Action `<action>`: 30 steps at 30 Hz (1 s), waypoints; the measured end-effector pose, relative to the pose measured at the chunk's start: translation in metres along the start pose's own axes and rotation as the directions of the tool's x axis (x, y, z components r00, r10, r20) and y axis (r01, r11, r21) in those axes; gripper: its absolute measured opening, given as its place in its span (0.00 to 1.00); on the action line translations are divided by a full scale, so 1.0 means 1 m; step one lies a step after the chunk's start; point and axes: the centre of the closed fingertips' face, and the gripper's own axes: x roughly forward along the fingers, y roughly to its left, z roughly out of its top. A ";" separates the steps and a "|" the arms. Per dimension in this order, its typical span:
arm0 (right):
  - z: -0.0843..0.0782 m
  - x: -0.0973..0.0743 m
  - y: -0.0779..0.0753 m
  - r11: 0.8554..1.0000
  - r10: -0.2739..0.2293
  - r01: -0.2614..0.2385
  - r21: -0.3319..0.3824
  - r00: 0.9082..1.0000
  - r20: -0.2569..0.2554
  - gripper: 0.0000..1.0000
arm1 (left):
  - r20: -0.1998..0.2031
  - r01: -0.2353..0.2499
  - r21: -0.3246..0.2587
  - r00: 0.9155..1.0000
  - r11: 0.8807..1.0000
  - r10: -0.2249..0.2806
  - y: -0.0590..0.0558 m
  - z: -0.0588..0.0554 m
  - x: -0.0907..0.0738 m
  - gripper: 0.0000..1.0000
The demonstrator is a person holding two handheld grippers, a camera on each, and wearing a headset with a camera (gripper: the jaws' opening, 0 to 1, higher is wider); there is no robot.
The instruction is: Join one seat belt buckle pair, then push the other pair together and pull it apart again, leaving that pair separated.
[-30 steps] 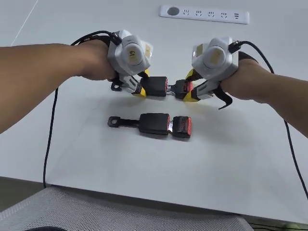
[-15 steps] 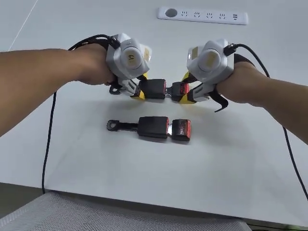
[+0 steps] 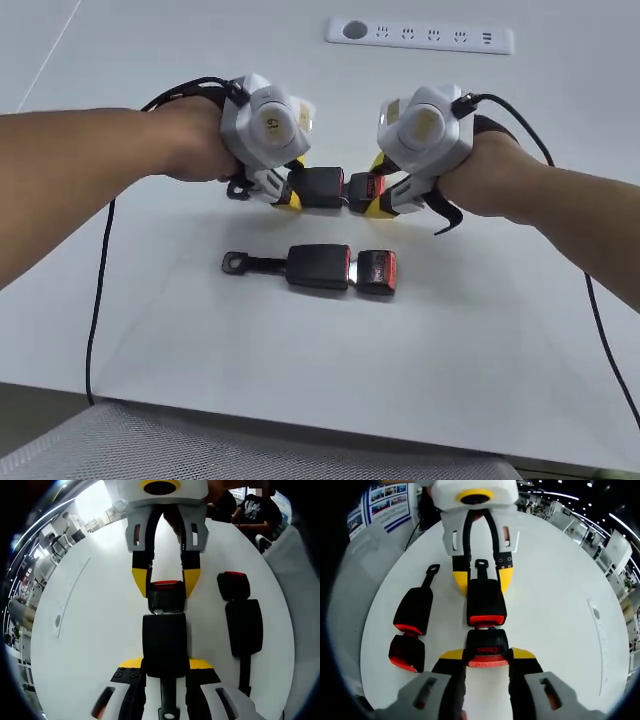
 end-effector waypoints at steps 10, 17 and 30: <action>0.000 -0.003 0.002 1.000 -0.008 0.008 -0.018 1.000 -0.010 0.32 | 0.010 -0.006 0.000 1.000 1.000 0.006 0.004 -0.002 0.002 0.30; -0.002 -0.005 0.003 1.000 -0.011 0.011 -0.016 1.000 -0.015 0.32 | 0.004 -0.003 -0.001 1.000 1.000 0.003 0.001 0.000 0.001 0.30; -0.012 -0.014 0.008 1.000 -0.026 0.026 0.003 1.000 0.000 0.33 | 0.034 -0.008 -0.001 0.999 1.000 0.008 -0.002 0.000 -0.001 0.30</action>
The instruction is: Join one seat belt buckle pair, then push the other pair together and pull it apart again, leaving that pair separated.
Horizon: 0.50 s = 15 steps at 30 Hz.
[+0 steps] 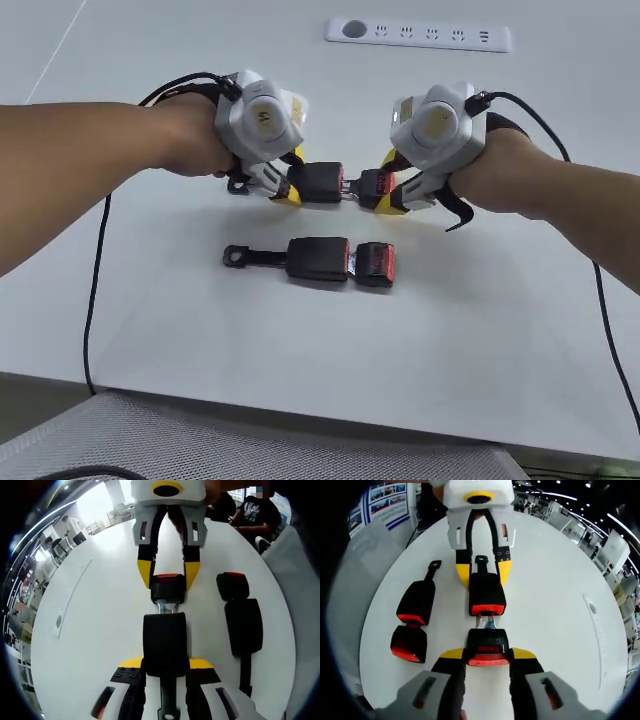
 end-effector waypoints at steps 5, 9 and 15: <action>-0.001 -0.002 0.000 1.000 -0.014 0.014 0.002 1.000 -0.003 0.33 | -0.003 0.005 0.001 1.000 1.000 -0.005 0.003 -0.003 0.002 0.30; -0.010 -0.009 -0.004 1.000 -0.018 0.018 0.018 1.000 -0.002 0.33 | 0.000 -0.003 0.009 1.000 1.000 0.003 0.002 -0.002 0.002 0.30; -0.037 -0.026 -0.004 0.999 -0.030 0.030 0.019 0.999 -0.024 0.33 | -0.003 -0.005 0.003 1.000 1.000 0.005 0.006 -0.004 0.003 0.30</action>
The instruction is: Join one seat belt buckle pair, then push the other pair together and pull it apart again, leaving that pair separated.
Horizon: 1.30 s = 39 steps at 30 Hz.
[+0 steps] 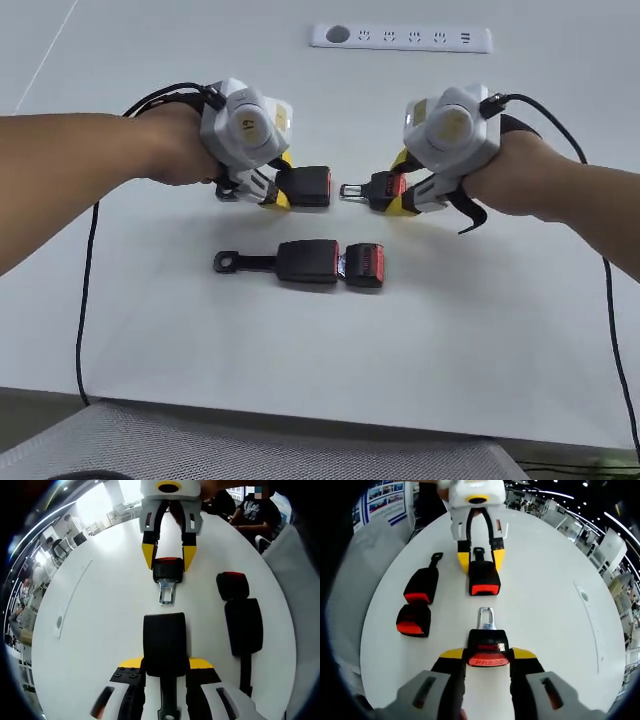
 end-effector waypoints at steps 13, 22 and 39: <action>-0.067 -0.031 -0.003 0.998 -0.011 0.016 0.059 0.996 -0.088 0.34 | -0.007 -0.002 0.004 1.000 1.000 0.002 -0.001 0.001 0.002 0.31; -0.099 -0.047 -0.004 0.997 0.007 0.004 0.081 0.991 -0.134 0.36 | -0.014 -0.007 -0.011 1.000 1.000 0.007 -0.002 0.003 0.001 0.31; -0.076 -0.078 0.007 0.985 -0.107 0.124 0.117 0.984 -0.144 0.51 | -0.011 -0.089 -0.042 0.996 0.995 0.088 -0.004 0.004 -0.029 0.43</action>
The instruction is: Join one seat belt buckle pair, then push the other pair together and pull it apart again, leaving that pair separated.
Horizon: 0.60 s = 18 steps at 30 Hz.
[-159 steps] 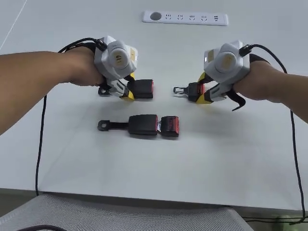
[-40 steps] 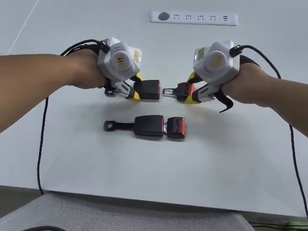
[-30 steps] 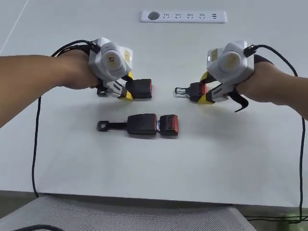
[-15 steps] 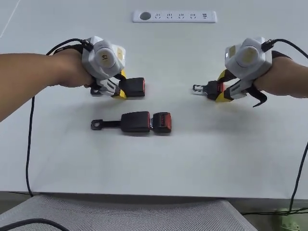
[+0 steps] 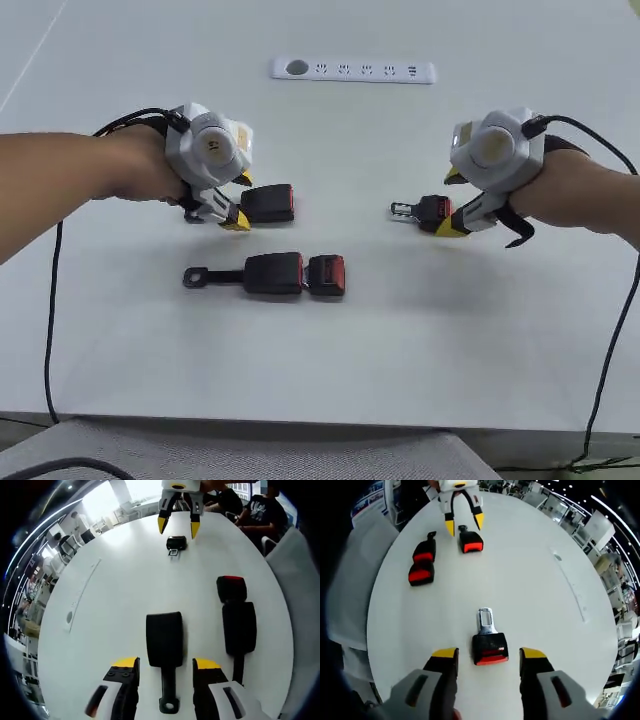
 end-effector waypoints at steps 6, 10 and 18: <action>0.015 -0.020 0.029 0.997 -0.043 0.036 0.069 0.994 0.102 0.57 | 0.064 -0.108 -0.108 0.991 0.988 0.115 -0.013 -0.002 -0.036 0.48; 0.020 -0.032 0.046 0.982 -0.099 0.070 0.174 0.982 0.162 0.64 | 0.081 -0.112 -0.110 0.989 0.988 0.121 -0.043 -0.005 -0.056 0.52; 0.020 -0.058 0.076 0.953 -0.179 0.113 0.281 0.958 0.225 0.78 | 0.146 -0.145 -0.249 0.972 0.958 0.185 -0.079 -0.008 -0.095 0.62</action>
